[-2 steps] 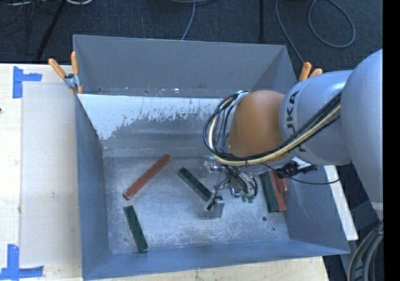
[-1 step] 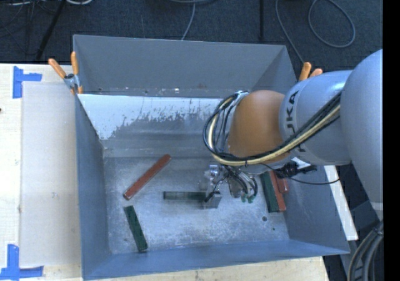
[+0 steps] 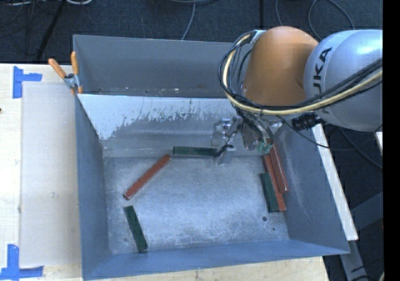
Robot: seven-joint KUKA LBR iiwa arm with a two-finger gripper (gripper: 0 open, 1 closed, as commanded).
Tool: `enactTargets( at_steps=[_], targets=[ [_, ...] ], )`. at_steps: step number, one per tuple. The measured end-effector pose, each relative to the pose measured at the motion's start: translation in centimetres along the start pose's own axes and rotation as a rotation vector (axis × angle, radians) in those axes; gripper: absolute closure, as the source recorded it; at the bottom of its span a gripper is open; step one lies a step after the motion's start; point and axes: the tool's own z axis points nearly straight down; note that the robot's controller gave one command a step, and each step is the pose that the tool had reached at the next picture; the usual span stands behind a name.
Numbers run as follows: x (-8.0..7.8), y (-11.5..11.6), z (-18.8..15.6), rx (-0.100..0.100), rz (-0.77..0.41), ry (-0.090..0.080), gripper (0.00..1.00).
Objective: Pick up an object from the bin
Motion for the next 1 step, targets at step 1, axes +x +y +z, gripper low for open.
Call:
enactTargets(
  at_steps=[1],
  targets=[
    [4.62,-3.64,-10.04,0.002,0.035,0.004,1.0]
  ],
)
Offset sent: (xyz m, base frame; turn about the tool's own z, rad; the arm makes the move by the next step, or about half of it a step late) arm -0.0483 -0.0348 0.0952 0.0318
